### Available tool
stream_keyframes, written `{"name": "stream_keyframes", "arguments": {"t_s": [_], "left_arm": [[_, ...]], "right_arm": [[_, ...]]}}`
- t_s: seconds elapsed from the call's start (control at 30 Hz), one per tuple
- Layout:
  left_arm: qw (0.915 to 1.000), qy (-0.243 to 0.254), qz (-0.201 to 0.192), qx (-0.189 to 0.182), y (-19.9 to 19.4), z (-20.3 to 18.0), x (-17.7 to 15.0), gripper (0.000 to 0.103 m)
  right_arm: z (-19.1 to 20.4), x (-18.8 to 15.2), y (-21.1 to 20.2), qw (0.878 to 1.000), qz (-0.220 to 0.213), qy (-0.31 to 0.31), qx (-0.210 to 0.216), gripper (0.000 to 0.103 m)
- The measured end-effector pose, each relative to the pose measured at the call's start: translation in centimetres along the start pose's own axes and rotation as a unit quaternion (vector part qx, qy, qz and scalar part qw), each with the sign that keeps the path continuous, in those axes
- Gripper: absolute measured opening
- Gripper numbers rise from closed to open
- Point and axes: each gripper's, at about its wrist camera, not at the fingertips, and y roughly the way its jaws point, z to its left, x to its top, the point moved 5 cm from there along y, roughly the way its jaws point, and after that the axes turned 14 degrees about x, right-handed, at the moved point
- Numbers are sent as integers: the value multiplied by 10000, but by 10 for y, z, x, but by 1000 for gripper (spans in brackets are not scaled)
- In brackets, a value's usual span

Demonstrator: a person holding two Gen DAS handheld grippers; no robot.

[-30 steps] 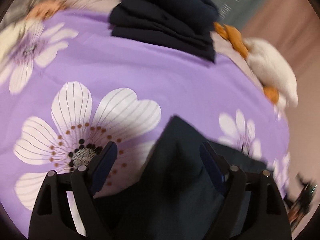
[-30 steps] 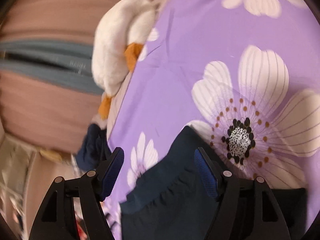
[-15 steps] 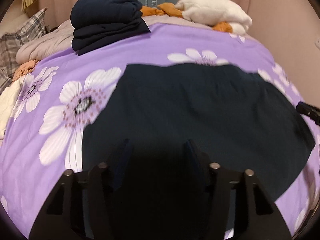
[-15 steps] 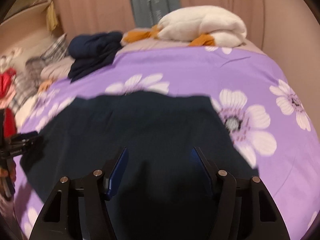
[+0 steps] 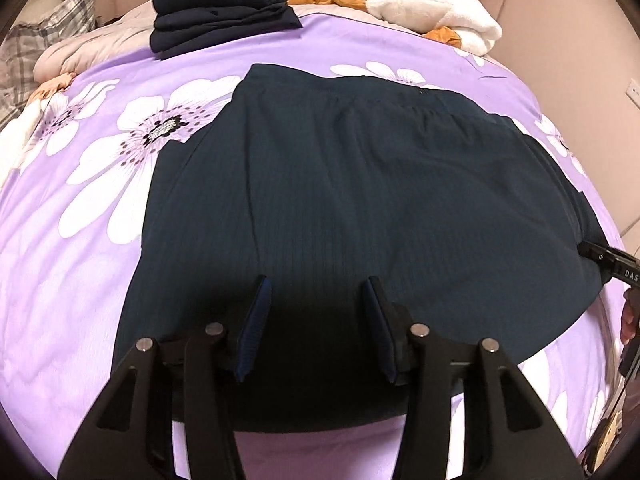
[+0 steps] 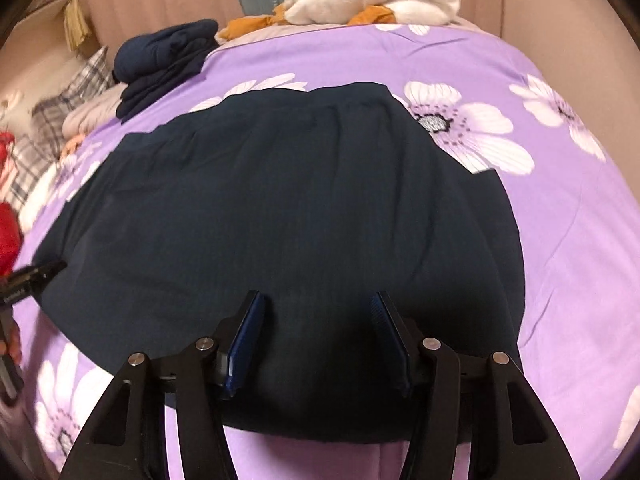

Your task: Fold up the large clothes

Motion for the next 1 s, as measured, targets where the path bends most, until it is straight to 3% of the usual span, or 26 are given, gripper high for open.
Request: {"name": "stream_keyframes", "arguments": {"t_s": [0.13,0.3,0.53,0.77,1.0], "left_arm": [[9998,-92,3,151,-10,-2,1,48],[9998,-89,-87,163,-23,-13,0,49],[9995,55,-291,57,-30,-40,11,52],[9991,305,-289,114,-16,-63,9,52],[9988,449,-198,59,-3,-63,2,54]], "right_arm": [[15,1,-8,9999,-29,-99,-104,56],[41,3,-15,9992,-277,-118,270,56],[97,18,3,9934,-454,-649,824,56],[123,17,45,9927,-164,-852,840,56],[114,1,58,9941,114,-644,865,56]]}}
